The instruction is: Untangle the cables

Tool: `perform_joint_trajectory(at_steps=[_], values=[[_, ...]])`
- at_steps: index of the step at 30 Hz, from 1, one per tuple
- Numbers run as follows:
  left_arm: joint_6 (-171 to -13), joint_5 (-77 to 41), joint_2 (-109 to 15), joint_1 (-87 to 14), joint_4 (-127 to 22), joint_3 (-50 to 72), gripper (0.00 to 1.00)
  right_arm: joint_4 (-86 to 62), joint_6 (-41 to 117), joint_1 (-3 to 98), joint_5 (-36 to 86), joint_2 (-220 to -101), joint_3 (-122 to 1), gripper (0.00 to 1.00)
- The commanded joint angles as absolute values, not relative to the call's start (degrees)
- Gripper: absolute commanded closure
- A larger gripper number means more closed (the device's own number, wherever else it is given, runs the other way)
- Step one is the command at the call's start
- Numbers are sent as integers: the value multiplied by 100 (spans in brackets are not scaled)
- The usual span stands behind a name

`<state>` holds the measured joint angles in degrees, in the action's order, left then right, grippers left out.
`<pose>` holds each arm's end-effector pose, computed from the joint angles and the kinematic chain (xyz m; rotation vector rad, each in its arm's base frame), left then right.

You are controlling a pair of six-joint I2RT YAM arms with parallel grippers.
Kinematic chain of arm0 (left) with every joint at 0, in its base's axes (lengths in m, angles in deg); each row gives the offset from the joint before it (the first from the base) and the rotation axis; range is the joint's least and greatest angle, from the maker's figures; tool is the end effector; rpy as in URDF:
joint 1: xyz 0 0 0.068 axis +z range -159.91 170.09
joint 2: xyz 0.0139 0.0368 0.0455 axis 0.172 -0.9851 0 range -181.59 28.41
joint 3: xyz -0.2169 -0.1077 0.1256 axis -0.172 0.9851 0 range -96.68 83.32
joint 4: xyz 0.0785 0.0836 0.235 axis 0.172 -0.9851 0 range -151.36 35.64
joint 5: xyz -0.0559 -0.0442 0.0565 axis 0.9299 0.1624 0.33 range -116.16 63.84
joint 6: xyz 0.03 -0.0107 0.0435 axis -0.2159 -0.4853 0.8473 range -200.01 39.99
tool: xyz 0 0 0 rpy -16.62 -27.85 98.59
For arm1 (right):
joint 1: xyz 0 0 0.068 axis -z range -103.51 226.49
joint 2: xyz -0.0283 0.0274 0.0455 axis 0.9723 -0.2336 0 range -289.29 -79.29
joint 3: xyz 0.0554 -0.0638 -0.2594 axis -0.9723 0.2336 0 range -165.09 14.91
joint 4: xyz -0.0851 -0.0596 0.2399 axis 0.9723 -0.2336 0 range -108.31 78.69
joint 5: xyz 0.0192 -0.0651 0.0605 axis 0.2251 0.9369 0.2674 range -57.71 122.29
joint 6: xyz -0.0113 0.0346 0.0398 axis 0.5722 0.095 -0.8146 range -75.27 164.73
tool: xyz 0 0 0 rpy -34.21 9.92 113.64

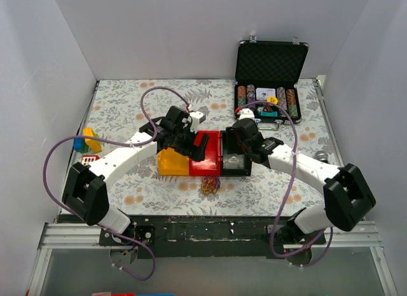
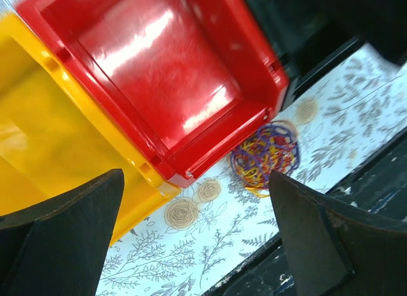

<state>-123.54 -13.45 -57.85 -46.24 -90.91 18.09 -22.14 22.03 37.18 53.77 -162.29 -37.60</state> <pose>0.2461 -0.1908 0.2533 -0.0834 2.7504 -0.7479 0.2480 0.1864 0.2322 -0.1328 2.2331 0.1569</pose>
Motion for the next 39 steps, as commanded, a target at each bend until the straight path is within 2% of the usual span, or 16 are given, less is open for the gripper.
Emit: perform_joint_trajectory(at_steps=[1, 8, 15, 16, 19, 23, 30, 39], values=[[-12396, -1579, -5236, -4629, -9487, 1074, 2, -2211, 2144, 3168, 5426, -15445, -3940, 29], [-12422, -2290, -5096, -4612, -9795, 843, 2, -2001, 1599, 1868, 5356, -14802, -3221, 28], [-12247, -2318, -4876, -4533, -9742, 1187, 2, -1633, 993, 1321, 5312, -15223, -2649, 33], [-12203, -2274, -4867, -4524, -9751, 1213, 2, -1545, 949, 1303, 5269, -15276, -2596, 36], [-12089, -2265, -4771, -4533, -9690, 1336, 11, -1552, 817, 1172, 5251, -15425, -2543, 45], [-11869, -2124, -4507, -4533, -9470, 1696, 13, -1377, 676, 935, 5154, -15549, -2332, 56], [-11737, -1511, -4489, -4533, -9408, 1889, 17, -1192, 579, 363, 5101, -15523, -2200, 97], [-11140, 168, -4260, -4585, -9268, 2452, 12, -1367, 307, 249, 5216, -14592, -1665, 99]])
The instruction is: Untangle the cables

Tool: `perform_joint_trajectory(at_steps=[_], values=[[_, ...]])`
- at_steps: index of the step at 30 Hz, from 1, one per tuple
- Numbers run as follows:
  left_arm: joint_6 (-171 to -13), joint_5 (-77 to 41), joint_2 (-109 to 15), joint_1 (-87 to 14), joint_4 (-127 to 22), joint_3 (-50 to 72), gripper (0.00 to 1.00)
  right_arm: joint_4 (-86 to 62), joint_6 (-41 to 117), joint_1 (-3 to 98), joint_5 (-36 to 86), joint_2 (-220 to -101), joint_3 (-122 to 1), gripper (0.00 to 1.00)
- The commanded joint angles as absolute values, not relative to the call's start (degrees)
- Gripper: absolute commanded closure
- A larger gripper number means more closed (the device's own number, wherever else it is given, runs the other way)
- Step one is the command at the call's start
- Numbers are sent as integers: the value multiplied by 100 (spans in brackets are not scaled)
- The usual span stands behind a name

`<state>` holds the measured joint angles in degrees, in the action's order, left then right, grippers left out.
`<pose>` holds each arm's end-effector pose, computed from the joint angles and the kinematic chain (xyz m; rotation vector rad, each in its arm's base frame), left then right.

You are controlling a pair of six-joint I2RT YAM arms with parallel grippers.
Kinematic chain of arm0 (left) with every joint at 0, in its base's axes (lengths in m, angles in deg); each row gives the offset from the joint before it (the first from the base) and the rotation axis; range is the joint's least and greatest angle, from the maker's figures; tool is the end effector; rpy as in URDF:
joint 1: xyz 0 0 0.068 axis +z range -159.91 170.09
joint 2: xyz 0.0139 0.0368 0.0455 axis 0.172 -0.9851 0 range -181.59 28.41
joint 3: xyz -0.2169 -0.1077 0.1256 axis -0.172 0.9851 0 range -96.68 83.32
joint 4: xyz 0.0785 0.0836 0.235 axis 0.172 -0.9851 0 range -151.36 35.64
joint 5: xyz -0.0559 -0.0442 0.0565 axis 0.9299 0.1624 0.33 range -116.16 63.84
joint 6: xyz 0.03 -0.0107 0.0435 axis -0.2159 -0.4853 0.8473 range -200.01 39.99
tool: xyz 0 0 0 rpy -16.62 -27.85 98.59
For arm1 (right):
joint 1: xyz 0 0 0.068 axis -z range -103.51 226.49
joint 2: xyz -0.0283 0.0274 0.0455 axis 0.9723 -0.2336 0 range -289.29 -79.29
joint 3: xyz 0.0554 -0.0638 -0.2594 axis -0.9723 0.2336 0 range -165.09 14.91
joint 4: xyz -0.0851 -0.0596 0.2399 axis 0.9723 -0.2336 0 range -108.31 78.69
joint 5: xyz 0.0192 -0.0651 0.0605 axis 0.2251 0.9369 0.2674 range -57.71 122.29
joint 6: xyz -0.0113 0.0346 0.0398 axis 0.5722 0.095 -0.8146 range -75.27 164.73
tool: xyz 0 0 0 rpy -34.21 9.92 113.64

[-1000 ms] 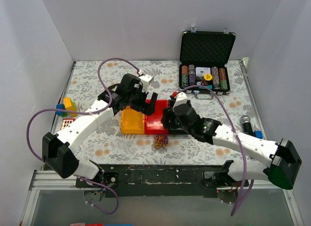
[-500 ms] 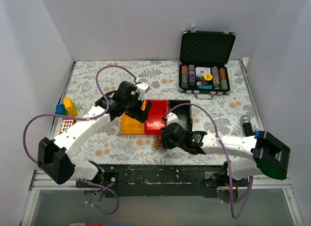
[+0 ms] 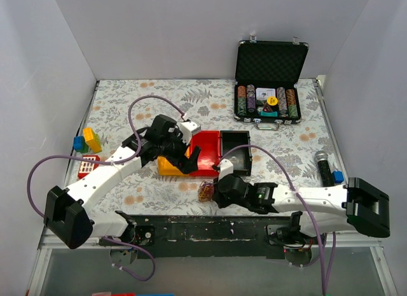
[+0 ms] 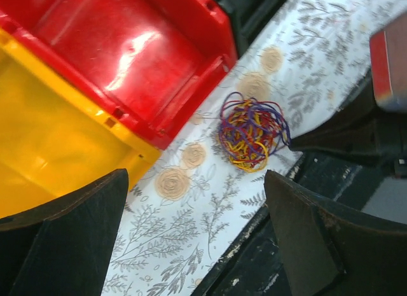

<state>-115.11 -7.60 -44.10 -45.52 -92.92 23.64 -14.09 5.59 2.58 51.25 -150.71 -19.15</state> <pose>0.2049 -0.1607 0.2852 0.1629 2.6341 -0.8851 0.0801 0.2365 0.1934 -0.5197 2.2605 0.6835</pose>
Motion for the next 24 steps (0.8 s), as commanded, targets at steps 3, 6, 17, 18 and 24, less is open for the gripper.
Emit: perform_joint_trajectory(at_steps=[3, 6, 17, 18, 24], values=[[-10981, 704, -4339, -4664, -9277, 2549, 13, -1403, 202, 240, 5110, -14249, -1331, 99], [-10998, 908, -4488, -4936, -9215, 2610, 15, -1368, 96, 249, 5049, -14003, -1111, 99], [-11130, 539, -5095, -6097, -8925, 2874, 21, -1227, -53, 249, 5066, -13844, -943, 87], [-11139, 513, -5165, -6123, -8890, 2892, 24, -1227, -71, 249, 5066, -13792, -917, 88], [-11385, 372, -5613, -6167, -8627, 2900, 39, -1245, -176, 249, 5057, -13423, -724, 88]])
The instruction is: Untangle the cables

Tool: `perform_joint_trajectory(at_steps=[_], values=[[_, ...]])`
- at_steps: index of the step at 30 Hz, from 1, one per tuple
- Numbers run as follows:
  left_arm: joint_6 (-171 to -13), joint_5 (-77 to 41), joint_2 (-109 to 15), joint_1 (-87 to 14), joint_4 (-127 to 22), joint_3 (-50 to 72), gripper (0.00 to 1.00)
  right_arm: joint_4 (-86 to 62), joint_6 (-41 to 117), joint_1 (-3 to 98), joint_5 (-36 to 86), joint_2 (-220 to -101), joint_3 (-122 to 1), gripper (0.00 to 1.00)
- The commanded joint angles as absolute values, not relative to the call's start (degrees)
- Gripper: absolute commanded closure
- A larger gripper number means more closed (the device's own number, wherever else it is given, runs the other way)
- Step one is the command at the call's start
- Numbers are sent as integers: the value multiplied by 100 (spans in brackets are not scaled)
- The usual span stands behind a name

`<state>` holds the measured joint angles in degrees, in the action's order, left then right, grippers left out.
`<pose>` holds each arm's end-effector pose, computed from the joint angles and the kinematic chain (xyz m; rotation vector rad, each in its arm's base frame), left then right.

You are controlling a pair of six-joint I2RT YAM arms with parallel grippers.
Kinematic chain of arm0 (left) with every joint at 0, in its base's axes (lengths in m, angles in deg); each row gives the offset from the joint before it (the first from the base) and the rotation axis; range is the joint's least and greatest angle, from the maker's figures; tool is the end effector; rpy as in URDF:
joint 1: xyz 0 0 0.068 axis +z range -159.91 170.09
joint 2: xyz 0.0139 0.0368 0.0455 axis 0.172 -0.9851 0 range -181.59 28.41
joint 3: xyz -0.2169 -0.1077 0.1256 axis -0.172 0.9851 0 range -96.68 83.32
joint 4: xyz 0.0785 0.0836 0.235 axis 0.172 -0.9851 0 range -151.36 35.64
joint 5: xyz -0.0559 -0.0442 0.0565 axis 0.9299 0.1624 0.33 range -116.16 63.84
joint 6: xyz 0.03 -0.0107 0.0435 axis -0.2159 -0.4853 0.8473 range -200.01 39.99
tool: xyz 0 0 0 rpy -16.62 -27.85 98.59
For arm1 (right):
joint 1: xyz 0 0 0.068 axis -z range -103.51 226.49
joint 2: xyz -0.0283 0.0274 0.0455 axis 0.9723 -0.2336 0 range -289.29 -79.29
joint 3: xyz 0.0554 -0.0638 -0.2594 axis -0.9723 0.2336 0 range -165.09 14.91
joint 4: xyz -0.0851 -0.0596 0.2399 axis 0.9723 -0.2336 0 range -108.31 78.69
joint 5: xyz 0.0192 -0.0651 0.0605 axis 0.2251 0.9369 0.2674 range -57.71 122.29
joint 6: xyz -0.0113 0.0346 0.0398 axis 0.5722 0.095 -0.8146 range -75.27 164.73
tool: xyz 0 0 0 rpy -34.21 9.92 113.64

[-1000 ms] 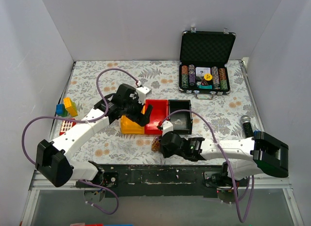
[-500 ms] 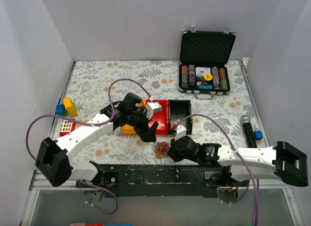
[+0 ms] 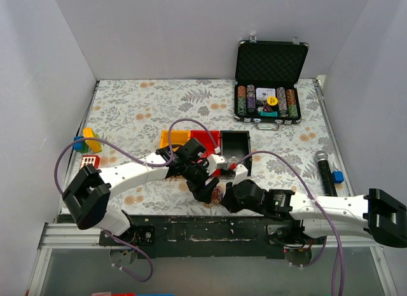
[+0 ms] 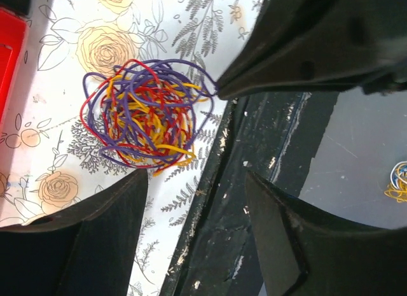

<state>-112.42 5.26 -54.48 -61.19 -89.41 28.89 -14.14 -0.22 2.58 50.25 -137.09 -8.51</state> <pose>0.1593 -0.2285 0.2181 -0.6703 -2.8511 1.0711 0.0662 0.1905 0.1829 -0.4003 2.2709 0.7974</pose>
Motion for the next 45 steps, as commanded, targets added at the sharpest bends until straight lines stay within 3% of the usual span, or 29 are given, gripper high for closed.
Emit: perform_joint_trajectory(at_steps=[1, 14, 19, 43, 45], values=[[-11429, 337, -5666, -6185, -8565, 2892, 41, -1236, -185, 240, 5049, -13378, -680, 88], [-11772, 415, -6273, -6220, -8380, 2505, 72, -1184, -238, 249, 5022, -13097, -477, 96], [-11825, 329, -6256, -6220, -8398, 2417, 100, -1192, -229, 249, 5031, -13062, -477, 99], [-11165, -552, -4885, -6220, -9505, 2892, 100, -2758, -415, 240, 6121, -11497, -680, 99], [-11209, -481, -4893, -6220, -9461, 2892, 100, -2442, -283, 240, 6051, -11671, -714, 78]])
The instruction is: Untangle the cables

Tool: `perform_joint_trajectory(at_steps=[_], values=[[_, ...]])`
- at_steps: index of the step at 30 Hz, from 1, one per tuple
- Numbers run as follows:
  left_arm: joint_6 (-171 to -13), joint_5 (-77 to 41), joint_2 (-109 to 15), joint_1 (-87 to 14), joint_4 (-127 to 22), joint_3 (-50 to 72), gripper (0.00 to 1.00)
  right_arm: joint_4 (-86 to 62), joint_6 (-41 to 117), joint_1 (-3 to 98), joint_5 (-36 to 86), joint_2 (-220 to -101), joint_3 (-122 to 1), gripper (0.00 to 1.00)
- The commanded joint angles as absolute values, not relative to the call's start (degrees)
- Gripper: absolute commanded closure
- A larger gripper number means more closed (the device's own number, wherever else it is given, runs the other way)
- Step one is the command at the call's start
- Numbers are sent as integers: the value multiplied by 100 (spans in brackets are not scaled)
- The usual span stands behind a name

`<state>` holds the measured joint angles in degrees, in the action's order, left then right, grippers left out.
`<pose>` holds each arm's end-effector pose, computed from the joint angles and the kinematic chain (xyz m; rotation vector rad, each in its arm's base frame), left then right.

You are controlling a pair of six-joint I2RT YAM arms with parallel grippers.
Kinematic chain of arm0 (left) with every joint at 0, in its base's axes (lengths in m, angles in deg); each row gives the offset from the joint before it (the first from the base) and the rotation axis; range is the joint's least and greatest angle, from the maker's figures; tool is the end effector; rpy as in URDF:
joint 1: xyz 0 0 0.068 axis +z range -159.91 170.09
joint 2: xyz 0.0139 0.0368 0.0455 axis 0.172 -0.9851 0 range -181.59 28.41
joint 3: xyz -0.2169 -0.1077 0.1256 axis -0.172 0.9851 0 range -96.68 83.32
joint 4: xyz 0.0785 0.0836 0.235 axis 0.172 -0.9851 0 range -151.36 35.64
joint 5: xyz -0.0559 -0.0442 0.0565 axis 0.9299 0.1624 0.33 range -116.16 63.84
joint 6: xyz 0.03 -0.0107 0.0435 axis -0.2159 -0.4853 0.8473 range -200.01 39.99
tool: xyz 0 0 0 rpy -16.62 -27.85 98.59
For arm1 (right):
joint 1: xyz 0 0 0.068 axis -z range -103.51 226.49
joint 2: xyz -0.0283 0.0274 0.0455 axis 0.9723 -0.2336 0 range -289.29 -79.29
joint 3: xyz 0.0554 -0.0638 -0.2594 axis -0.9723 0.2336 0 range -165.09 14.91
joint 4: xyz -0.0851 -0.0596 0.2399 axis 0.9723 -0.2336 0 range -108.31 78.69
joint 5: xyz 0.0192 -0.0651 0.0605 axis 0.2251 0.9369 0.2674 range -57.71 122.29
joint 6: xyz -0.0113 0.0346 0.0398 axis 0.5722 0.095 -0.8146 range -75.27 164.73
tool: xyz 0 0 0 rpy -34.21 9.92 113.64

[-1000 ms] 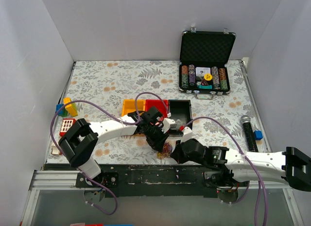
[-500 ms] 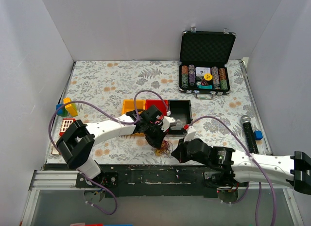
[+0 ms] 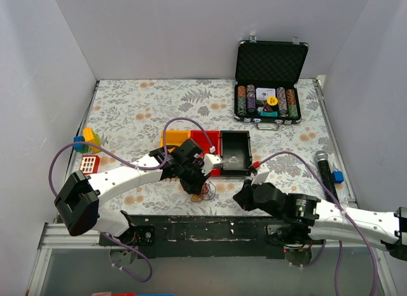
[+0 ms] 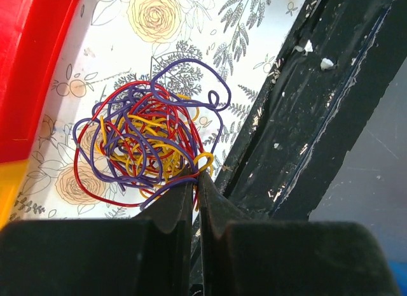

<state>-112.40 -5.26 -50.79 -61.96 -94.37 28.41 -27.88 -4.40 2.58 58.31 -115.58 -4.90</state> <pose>0.1530 -0.2169 0.2301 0.6225 2.8679 -0.8498 0.0559 0.1380 0.2000 -0.2002 2.1791 0.7958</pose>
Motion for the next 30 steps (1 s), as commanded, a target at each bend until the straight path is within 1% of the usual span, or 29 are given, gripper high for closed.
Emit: perform_joint_trajectory(at_steps=[1, 3, 5, 7, 11, 18, 22, 25, 27, 28, 30], values=[[-11236, -454, -4928, -6220, -9453, 2874, 100, -2188, -169, 240, 5981, -11812, -732, 69], [-11262, -419, -4963, -6220, -9452, 2839, 100, -1679, 33, 240, 5840, -12102, -785, 53], [-11271, -402, -4981, -6220, -9444, 2813, 100, -1185, 227, 240, 5673, -12427, -820, 45], [-11271, -393, -4955, -6220, -9444, 2813, 100, -623, 368, 257, 5567, -12770, -846, 41], [-11262, -358, -4920, -6220, -9444, 2813, 100, 63, 544, 292, 5444, -13298, -855, 36], [-11271, -322, -4876, -6220, -9444, 2813, 100, 881, 535, 793, 4900, -13817, -715, 38], [-11280, -314, -4858, -6220, -9461, 2795, 100, 1136, 526, 995, 4504, -14186, -723, 43], [-11297, -314, -4832, -6220, -9488, 2769, 100, 1207, 518, 1040, 4381, -14371, -750, 52], [-11297, -296, -4814, -6220, -9496, 2769, 100, 1207, 474, 1057, 4363, -14415, -750, 64], [-11297, -296, -4797, -6220, -9505, 2777, 100, 1190, 448, 1066, 4363, -14406, -732, 75], [-11289, -314, -4779, -6220, -9505, 2786, 100, 1111, 386, 1075, 4389, -14302, -689, 93]])
